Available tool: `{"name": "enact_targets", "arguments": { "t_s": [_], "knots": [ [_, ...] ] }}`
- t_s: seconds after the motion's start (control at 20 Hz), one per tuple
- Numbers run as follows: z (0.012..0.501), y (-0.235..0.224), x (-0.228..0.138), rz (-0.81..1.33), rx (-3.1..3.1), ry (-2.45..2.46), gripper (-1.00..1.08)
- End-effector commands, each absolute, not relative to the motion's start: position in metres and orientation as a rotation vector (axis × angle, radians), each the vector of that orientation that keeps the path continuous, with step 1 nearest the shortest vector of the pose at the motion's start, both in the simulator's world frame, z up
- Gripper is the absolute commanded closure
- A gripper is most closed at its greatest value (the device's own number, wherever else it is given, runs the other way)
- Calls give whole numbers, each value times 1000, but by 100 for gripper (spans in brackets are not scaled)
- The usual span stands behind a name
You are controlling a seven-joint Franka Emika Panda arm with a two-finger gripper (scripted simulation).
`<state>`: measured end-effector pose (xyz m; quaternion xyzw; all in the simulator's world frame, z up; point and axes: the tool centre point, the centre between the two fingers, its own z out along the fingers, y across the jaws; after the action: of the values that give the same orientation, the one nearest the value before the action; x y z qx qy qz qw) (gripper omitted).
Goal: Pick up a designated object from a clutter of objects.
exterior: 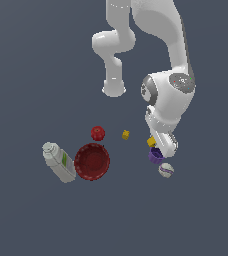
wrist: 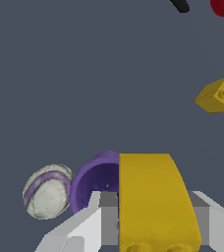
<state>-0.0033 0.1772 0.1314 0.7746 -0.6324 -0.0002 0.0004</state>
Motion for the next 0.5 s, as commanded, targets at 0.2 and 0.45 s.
{"name": "enact_targets", "arguments": {
  "t_s": [0.2, 0.45],
  "knots": [
    [179, 142, -19, -1, 2434, -1988, 108],
    [221, 111, -33, -3, 2434, -1989, 108]
  ]
}}
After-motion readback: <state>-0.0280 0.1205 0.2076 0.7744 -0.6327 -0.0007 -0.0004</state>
